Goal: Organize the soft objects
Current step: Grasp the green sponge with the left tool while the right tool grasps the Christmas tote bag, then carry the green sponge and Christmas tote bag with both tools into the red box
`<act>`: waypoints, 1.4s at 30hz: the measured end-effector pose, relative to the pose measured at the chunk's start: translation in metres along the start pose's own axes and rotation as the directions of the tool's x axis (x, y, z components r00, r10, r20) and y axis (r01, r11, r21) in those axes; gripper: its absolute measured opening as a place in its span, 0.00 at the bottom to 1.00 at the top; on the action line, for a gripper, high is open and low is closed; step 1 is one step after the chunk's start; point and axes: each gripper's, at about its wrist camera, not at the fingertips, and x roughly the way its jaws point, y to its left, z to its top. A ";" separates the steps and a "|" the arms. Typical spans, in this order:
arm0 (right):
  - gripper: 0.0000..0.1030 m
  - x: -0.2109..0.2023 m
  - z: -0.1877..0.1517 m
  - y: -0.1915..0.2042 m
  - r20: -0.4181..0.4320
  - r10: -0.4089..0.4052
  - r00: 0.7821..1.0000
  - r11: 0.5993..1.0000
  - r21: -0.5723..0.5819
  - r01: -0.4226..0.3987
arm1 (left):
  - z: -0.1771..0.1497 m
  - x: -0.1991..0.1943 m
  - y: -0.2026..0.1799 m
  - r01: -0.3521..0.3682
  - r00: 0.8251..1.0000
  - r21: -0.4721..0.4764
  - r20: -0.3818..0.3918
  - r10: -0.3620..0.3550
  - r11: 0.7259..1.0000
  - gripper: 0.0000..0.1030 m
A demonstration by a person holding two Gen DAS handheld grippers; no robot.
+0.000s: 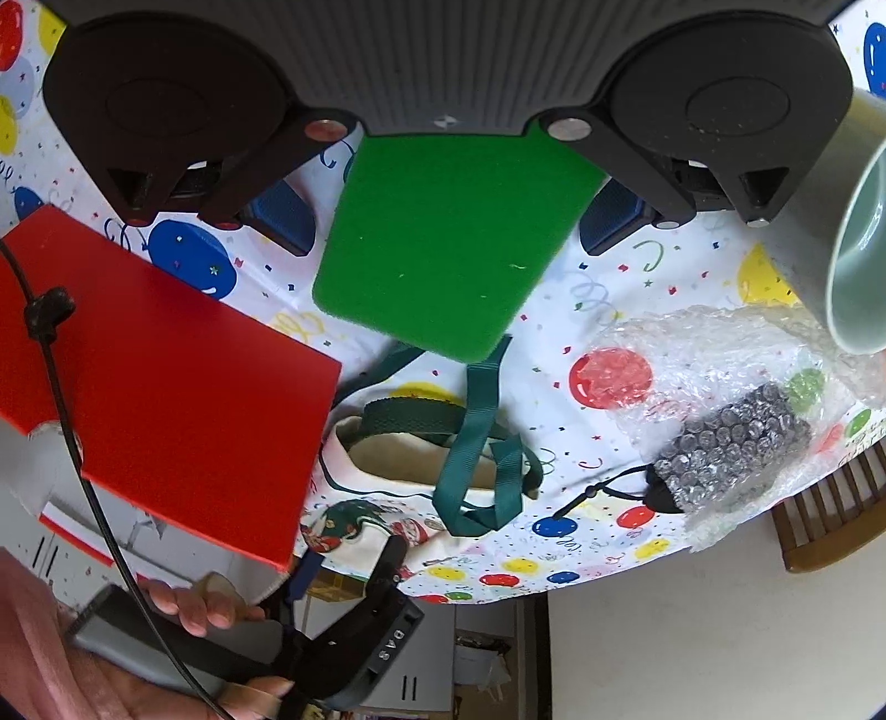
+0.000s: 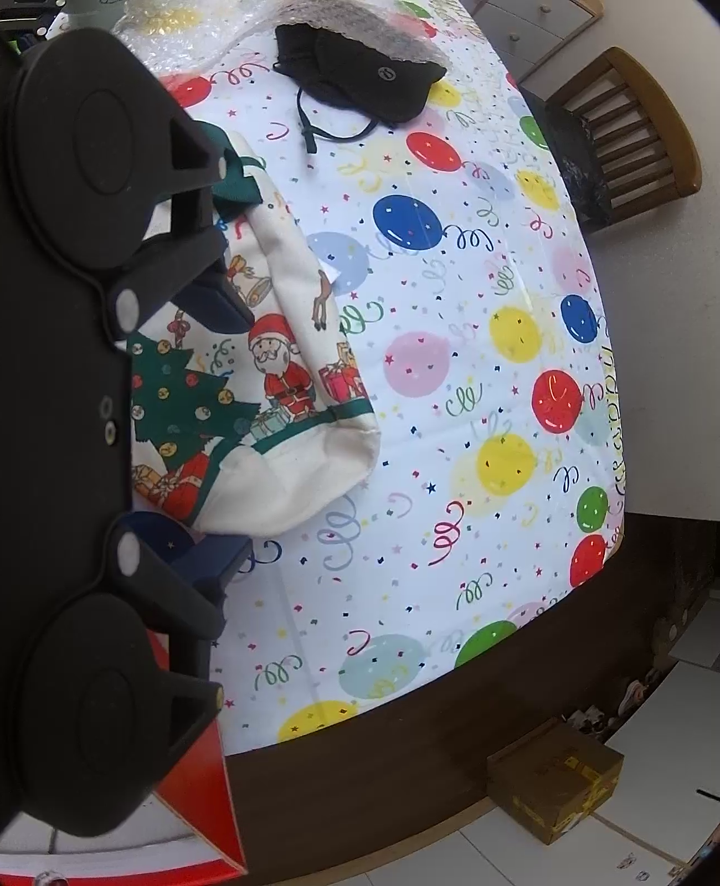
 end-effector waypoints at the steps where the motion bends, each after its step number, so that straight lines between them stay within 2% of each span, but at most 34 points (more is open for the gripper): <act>1: 0.72 0.001 0.000 0.000 -0.002 -0.004 1.000 1.000 -0.001 0.004 | 0.000 0.001 -0.001 -0.001 1.000 0.006 -0.002 0.001 1.000 0.99; 3: 0.66 0.003 0.001 0.001 -0.004 -0.018 1.000 1.000 0.002 0.018 | -0.001 0.003 -0.003 -0.008 1.000 0.024 0.001 0.008 1.000 0.99; 5: 0.50 0.004 0.000 0.003 -0.003 -0.023 1.000 1.000 -0.002 0.023 | 0.000 0.005 -0.005 -0.014 1.000 0.034 0.004 0.014 0.999 0.98; 8: 0.32 0.005 -0.002 0.007 0.007 -0.035 0.999 0.999 -0.017 0.035 | 0.001 0.006 -0.006 -0.021 1.000 0.030 0.009 0.021 0.999 0.90; 9: 0.31 0.005 -0.003 0.008 0.013 -0.036 0.999 0.999 -0.021 0.037 | 0.001 0.006 -0.006 -0.029 1.000 0.029 0.012 0.029 0.999 0.86; 14: 0.19 0.000 -0.009 0.010 0.060 -0.046 0.997 0.999 -0.025 0.048 | 0.003 0.004 -0.006 -0.045 0.999 0.014 0.020 0.045 0.999 0.80; 20: 0.13 -0.022 -0.021 0.019 0.162 -0.030 0.986 0.999 -0.019 0.033 | 0.001 -0.001 -0.008 -0.058 0.998 0.005 0.026 0.058 0.998 0.77; 31: 0.10 -0.078 -0.043 0.029 0.300 0.097 0.949 0.993 0.035 -0.112 | 0.005 -0.018 -0.009 -0.068 0.996 -0.028 0.048 0.069 0.997 0.76; 36: 0.09 -0.104 -0.051 0.033 0.343 0.143 0.929 0.986 0.027 -0.162 | 0.011 -0.031 -0.006 -0.077 0.994 -0.053 0.071 0.080 0.996 0.76; 42: 0.09 -0.139 -0.060 0.034 0.405 0.196 0.893 0.976 0.012 -0.219 | 0.021 -0.056 -0.003 -0.098 0.989 -0.074 0.099 0.105 0.992 0.76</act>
